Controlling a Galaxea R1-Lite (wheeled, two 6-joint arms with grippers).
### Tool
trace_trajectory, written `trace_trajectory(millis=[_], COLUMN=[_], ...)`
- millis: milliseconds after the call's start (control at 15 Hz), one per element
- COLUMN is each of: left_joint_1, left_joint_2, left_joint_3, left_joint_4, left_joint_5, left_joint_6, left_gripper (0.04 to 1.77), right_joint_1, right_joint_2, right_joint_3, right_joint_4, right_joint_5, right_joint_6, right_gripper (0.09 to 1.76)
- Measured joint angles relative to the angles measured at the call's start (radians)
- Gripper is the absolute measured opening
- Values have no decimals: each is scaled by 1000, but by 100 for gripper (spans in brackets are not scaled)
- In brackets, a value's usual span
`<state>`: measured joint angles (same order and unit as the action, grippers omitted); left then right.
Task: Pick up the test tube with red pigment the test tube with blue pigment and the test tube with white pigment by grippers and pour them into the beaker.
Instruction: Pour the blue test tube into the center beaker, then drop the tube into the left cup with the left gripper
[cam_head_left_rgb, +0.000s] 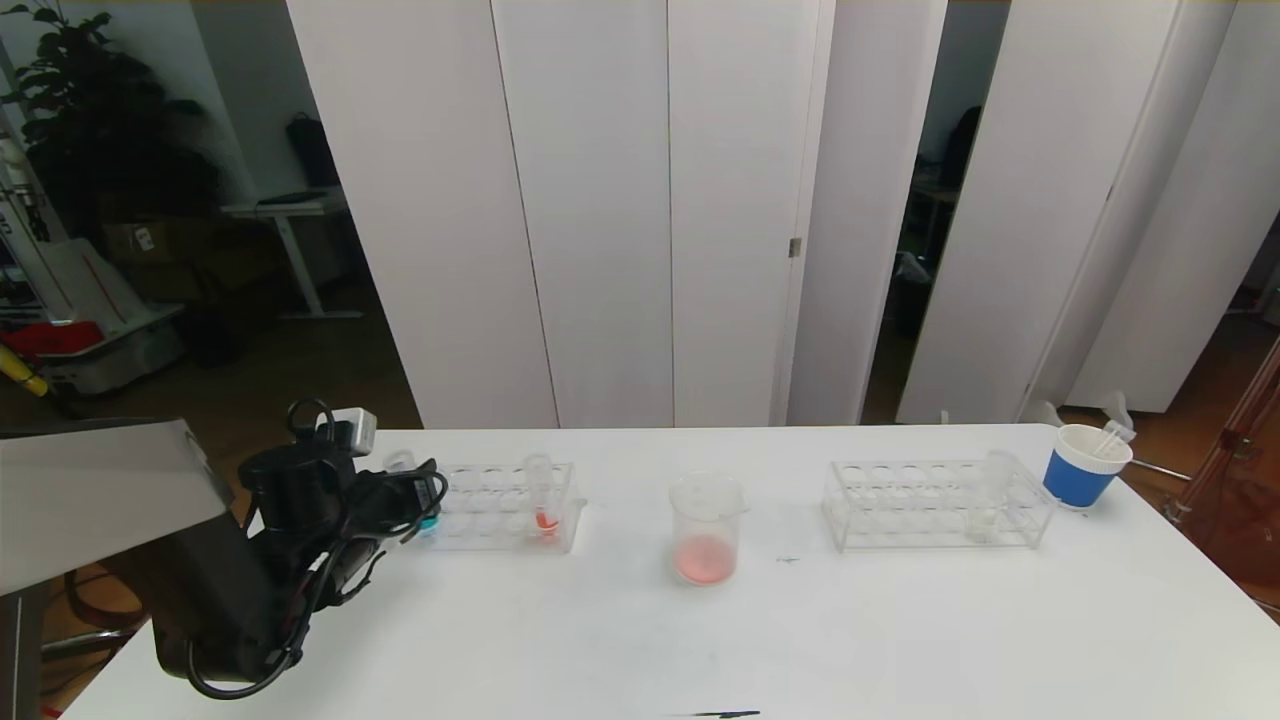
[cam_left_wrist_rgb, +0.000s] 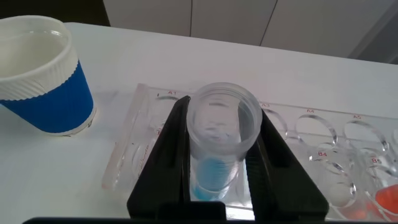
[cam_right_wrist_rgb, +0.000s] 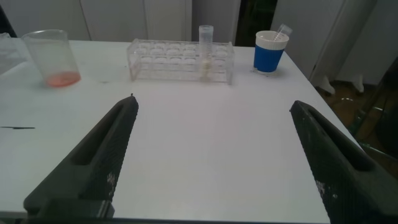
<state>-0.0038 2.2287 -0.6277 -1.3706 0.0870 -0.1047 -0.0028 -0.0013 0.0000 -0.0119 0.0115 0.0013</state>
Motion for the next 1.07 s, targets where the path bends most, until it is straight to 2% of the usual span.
trace_trajectory(millis=[533,800,1067], left_joint_1=[-18,-20,-34], left_joint_2=[-95,-195,-336], left_joint_3=[-4,-40,-130], left_joint_4=[30,137,344], left_joint_5=[-7,-20,-53], left_joint_6=[14,19,34], left_gripper=[59,59,59], right_joint_1=[0,0,0], right_joint_2=[0,0,0], right_joint_3=[0,0,0], right_joint_4=[0,0,0], right_joint_5=[0,0,0], right_joint_6=[0,1,0], right_gripper=[175,175,175])
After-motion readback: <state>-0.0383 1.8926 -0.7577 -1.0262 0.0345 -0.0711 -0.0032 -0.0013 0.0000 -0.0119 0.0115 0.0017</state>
